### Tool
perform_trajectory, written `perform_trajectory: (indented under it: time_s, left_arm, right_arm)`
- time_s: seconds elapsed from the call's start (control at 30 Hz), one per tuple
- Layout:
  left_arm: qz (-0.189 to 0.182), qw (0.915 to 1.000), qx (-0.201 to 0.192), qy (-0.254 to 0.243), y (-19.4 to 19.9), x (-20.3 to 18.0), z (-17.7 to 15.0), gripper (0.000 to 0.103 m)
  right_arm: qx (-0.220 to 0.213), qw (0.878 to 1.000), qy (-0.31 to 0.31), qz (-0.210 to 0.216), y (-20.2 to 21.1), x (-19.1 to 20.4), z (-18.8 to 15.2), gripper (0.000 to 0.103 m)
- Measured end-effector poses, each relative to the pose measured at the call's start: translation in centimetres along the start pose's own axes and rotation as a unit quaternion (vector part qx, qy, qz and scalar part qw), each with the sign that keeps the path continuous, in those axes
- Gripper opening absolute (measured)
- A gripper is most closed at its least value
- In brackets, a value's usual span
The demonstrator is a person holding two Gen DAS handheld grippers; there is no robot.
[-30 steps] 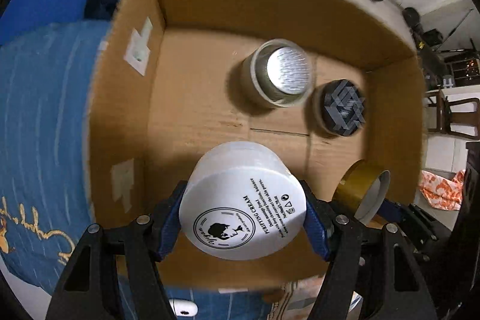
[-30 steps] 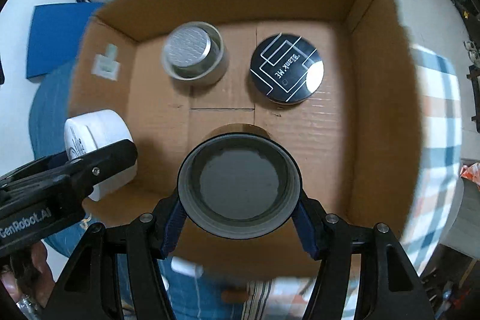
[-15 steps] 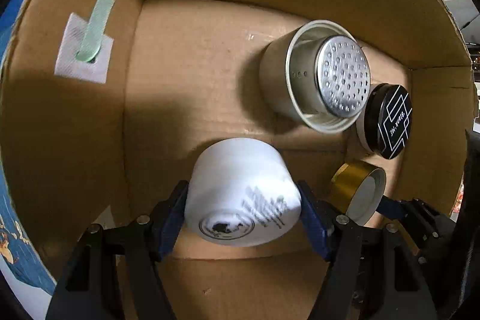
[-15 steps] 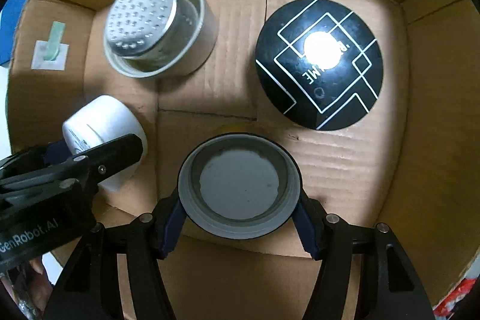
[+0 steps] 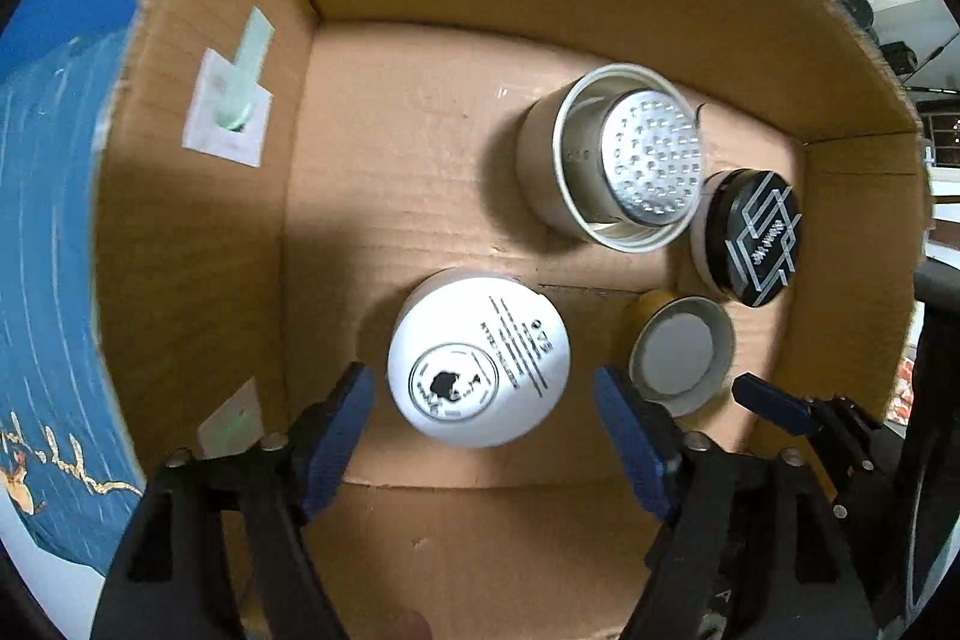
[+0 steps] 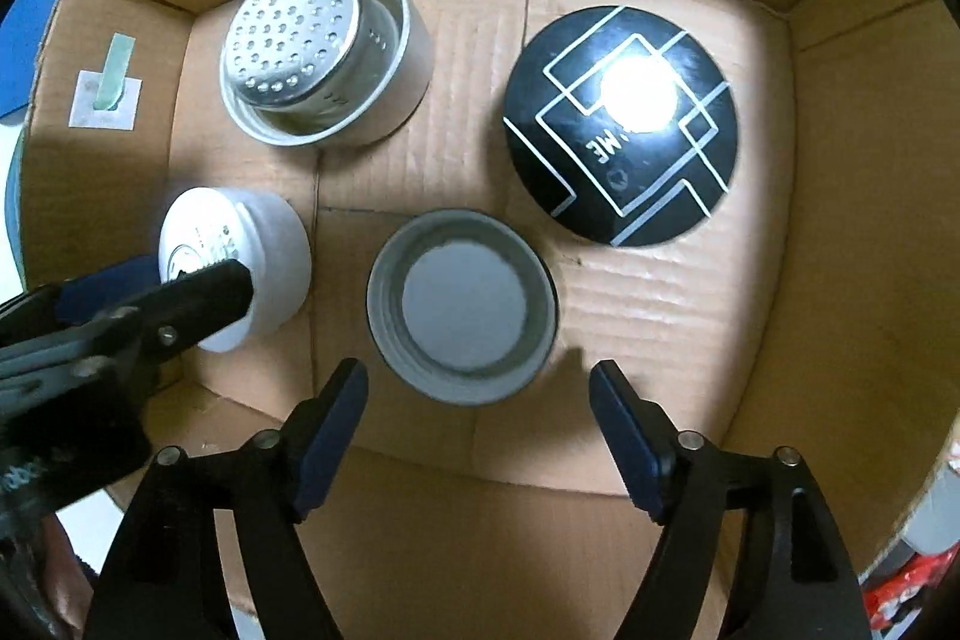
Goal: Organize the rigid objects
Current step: 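Lower the jar and lid into the box and open both tools, then withdraw both tools from the box back toward the bed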
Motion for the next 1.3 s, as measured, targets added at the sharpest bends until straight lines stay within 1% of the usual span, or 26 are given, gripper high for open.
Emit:
perform_trajectory:
  time_s: [0.1, 0.17, 0.2, 0.23, 0.33, 0.43, 0.5, 0.6, 0.63, 0.67, 0.7, 0.83, 1.07, 1.13, 1.23, 1.3]
  left_arm:
    - [-0.005, 0.9999, -0.016, 0.001, 1.2, -0.2, -0.6, 0.080]
    - [-0.006, 0.9996, -0.029, -0.002, 1.9, -0.6, -1.0, 0.088]
    - [-0.005, 0.9993, -0.037, -0.005, 2.4, -0.6, -1.3, 0.092]
    - [-0.002, 0.9988, -0.048, -0.006, 2.9, -0.6, -1.5, 0.092]
    - [-0.006, 0.9979, -0.063, -0.013, 4.1, -0.7, -2.7, 0.092]
    - [-0.017, 0.9972, -0.071, -0.019, 5.2, -1.0, -4.0, 0.092]
    - [-0.017, 0.9962, -0.083, -0.022, 6.2, -0.9, -4.6, 0.092]
    - [-0.011, 0.9934, -0.112, -0.022, 7.9, -0.3, -5.8, 0.092]
    - [-0.010, 0.9924, -0.121, -0.022, 8.4, 0.0, -6.4, 0.092]
    - [-0.007, 0.9918, -0.126, -0.021, 8.3, 0.0, -6.6, 0.092]
    - [-0.004, 0.9907, -0.134, -0.020, 8.8, 0.5, -6.9, 0.092]
    - [0.009, 0.9846, -0.174, -0.018, 10.4, 1.7, -8.4, 0.092]
    - [0.006, 0.9744, -0.224, -0.021, 12.9, 2.0, -11.4, 0.092]
    - [0.008, 0.9698, -0.242, -0.027, 14.3, 2.2, -12.5, 0.092]
    - [0.008, 0.9651, -0.260, -0.031, 15.3, 2.0, -13.7, 0.092]
    - [0.003, 0.9629, -0.268, -0.032, 16.2, 2.0, -14.7, 0.092]
  right_arm:
    - [-0.011, 1.000, -0.006, 0.000, 1.3, 0.2, -0.7, 0.084]
    - [-0.021, 1.000, -0.008, -0.004, 2.2, 0.5, -1.3, 0.089]
    - [-0.024, 1.000, -0.011, -0.005, 2.6, 0.5, -1.6, 0.097]
    - [-0.031, 0.999, -0.015, -0.005, 3.1, 0.5, -1.9, 0.103]
    - [-0.047, 0.999, -0.022, -0.007, 4.5, 1.0, -3.0, 0.103]
    - [-0.065, 0.997, -0.025, -0.028, 6.0, 1.2, -4.3, 0.103]
    - [-0.074, 0.996, -0.027, -0.040, 6.8, 1.3, -5.2, 0.103]
    - [-0.087, 0.995, -0.027, -0.048, 7.9, 0.7, -6.4, 0.103]
    - [-0.093, 0.994, -0.026, -0.050, 8.6, 0.7, -6.8, 0.103]
    - [-0.098, 0.994, -0.026, -0.052, 8.6, 1.1, -8.0, 0.103]
    - [-0.103, 0.993, -0.027, -0.053, 9.1, 1.2, -8.1, 0.103]
    - [-0.131, 0.989, -0.029, -0.064, 11.5, 1.4, -10.3, 0.103]
    - [-0.178, 0.980, -0.029, -0.082, 15.5, 2.6, -13.2, 0.103]
    - [-0.192, 0.977, -0.028, -0.087, 16.6, 3.0, -14.1, 0.103]
    - [-0.209, 0.973, -0.024, -0.096, 18.2, 3.5, -15.4, 0.103]
    - [-0.217, 0.971, -0.024, -0.095, 19.0, 3.9, -16.2, 0.103]
Point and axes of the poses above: each gripper's, at about its wrist camera, not at the fingertips, and y roughly against the way its jaws point, x to its left, z to its top, the point moved 10 cm from there along -y, roughly the way its jaws point, and after that the axes turned 12 degrees about y, right-handed, at the moved point
